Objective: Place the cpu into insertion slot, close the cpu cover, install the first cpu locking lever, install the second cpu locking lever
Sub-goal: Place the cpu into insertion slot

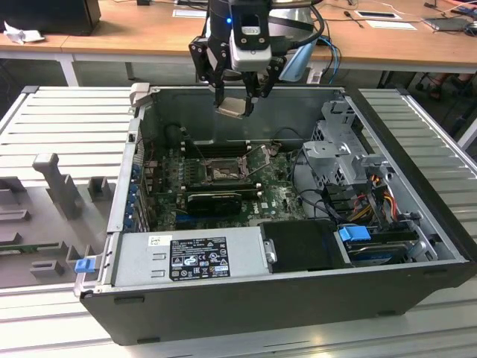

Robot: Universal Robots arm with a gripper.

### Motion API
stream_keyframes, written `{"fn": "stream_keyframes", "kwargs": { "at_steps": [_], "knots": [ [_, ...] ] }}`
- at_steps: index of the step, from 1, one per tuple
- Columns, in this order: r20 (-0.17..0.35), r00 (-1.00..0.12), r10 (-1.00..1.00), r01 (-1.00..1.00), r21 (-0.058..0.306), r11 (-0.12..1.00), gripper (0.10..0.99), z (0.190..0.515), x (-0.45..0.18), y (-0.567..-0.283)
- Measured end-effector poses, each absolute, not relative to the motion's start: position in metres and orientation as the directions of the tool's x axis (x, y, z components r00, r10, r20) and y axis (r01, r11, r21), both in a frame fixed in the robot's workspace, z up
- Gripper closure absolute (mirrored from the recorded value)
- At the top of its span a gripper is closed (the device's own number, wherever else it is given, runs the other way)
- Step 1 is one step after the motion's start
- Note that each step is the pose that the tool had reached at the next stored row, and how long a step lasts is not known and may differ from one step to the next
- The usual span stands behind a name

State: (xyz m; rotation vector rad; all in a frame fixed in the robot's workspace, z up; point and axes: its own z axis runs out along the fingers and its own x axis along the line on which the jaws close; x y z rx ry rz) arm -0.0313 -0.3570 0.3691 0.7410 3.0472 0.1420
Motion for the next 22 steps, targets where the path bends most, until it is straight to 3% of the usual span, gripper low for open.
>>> {"fn": "stream_keyframes", "kwargs": {
  "at_steps": [22],
  "knots": [
    [0.019,-0.822,0.569,0.569,0.088,0.818,0.545,0.3681,-0.0313,-0.357]
  ]
}}
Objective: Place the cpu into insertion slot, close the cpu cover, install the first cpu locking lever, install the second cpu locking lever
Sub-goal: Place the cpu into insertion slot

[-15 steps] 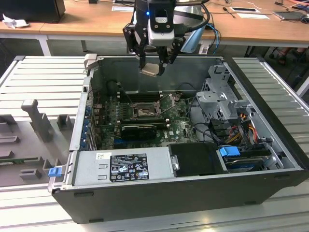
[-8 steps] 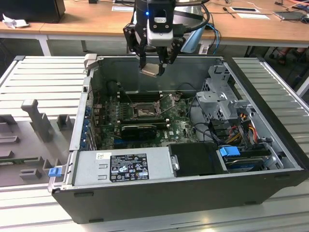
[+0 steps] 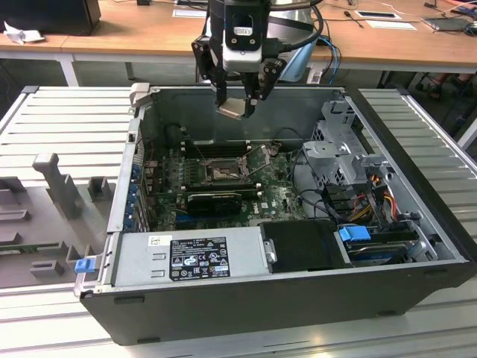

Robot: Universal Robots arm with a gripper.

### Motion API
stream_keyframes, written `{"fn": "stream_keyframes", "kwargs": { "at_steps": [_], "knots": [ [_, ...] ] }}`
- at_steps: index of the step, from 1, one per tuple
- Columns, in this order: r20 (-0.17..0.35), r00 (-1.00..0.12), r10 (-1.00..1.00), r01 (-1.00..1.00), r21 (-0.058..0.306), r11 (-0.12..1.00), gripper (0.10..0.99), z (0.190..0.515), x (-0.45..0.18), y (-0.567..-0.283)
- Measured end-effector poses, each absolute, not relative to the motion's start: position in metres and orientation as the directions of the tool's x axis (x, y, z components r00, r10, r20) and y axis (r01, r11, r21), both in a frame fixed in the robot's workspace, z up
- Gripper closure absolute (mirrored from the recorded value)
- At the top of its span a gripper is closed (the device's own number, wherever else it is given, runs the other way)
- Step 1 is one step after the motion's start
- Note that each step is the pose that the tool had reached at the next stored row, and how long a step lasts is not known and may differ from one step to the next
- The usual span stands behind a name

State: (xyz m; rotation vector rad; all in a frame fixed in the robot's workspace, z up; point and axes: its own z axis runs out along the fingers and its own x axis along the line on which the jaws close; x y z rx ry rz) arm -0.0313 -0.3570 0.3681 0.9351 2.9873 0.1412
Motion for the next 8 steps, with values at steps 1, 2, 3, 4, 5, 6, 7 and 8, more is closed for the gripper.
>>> {"fn": "stream_keyframes", "kwargs": {
  "at_steps": [1,2,3,4,5,6,7,8],
  "knots": [
    [0.019,-0.819,0.574,0.573,0.088,0.815,0.545,0.3681,-0.0313,-0.357],
    [0.019,-0.815,0.58,0.579,0.088,0.811,0.545,0.3681,-0.0313,-0.357],
    [0.019,-0.811,0.585,0.585,0.088,0.807,0.545,0.368,-0.0313,-0.357],
    [0.019,-0.808,0.589,0.588,0.088,0.804,0.545,0.368,-0.0313,-0.357],
    [0.019,-0.804,0.594,0.593,0.088,0.8,0.545,0.368,-0.0313,-0.357],
    [0.019,-0.8,0.6,0.599,0.088,0.796,0.545,0.3679,-0.0313,-0.357],
    [0.019,-0.798,0.603,0.602,0.088,0.794,0.545,0.3679,-0.0313,-0.357],
    [0.019,-0.794,0.608,0.607,0.088,0.79,0.545,0.3679,-0.0313,-0.357]
  ]
}}
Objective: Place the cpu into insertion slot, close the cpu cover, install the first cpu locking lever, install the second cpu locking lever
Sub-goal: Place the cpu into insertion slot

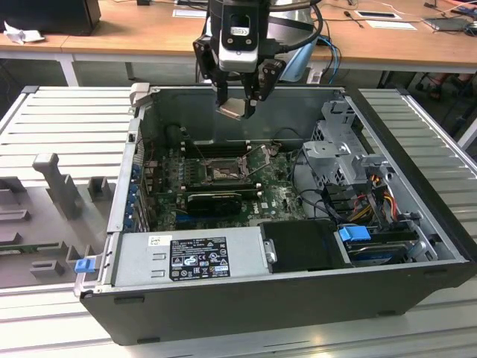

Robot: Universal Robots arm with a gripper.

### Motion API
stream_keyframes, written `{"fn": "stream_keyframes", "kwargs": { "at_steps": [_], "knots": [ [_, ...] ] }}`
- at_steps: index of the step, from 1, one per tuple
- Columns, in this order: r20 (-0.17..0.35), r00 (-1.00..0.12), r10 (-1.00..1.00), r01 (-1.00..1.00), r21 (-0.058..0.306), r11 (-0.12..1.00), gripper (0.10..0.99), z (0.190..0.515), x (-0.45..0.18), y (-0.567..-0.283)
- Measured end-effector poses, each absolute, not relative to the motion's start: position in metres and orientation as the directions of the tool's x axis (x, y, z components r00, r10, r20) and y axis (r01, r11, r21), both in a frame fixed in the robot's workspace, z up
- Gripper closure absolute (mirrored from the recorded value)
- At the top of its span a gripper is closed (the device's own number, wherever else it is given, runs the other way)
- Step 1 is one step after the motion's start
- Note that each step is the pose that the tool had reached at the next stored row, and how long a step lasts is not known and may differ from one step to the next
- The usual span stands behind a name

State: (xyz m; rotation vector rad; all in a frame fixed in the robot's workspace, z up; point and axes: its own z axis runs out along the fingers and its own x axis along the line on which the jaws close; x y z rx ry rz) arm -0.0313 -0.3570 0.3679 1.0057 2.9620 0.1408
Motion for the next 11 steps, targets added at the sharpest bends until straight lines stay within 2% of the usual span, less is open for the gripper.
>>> {"fn": "stream_keyframes", "kwargs": {
  "at_steps": [11],
  "knots": [
    [0.019,-0.761,0.648,0.647,0.088,0.757,0.545,0.3674,-0.0313,-0.357]
  ]
}}
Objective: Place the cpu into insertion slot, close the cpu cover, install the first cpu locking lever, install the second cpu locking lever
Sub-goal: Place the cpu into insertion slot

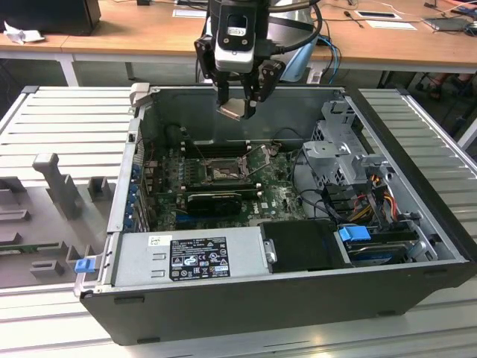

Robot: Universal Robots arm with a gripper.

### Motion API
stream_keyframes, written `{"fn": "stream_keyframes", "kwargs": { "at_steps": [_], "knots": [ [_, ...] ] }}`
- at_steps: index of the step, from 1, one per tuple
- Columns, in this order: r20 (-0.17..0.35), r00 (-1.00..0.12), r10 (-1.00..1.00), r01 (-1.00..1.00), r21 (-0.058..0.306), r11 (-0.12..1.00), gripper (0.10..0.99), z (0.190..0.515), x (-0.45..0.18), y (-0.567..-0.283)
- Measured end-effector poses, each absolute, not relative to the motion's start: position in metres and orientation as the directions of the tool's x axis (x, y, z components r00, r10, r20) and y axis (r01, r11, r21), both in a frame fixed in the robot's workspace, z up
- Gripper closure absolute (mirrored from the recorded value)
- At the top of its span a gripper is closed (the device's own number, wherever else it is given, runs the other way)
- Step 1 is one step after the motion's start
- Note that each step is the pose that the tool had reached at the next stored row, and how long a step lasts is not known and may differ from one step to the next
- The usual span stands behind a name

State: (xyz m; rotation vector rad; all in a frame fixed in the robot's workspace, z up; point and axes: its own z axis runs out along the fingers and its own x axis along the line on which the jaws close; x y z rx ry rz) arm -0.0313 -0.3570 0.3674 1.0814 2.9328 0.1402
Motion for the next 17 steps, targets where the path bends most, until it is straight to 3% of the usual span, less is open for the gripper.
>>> {"fn": "stream_keyframes", "kwargs": {
  "at_steps": [17],
  "knots": [
    [0.019,-0.703,0.711,0.71,0.088,0.699,0.545,0.3667,-0.0313,-0.357]
  ]
}}
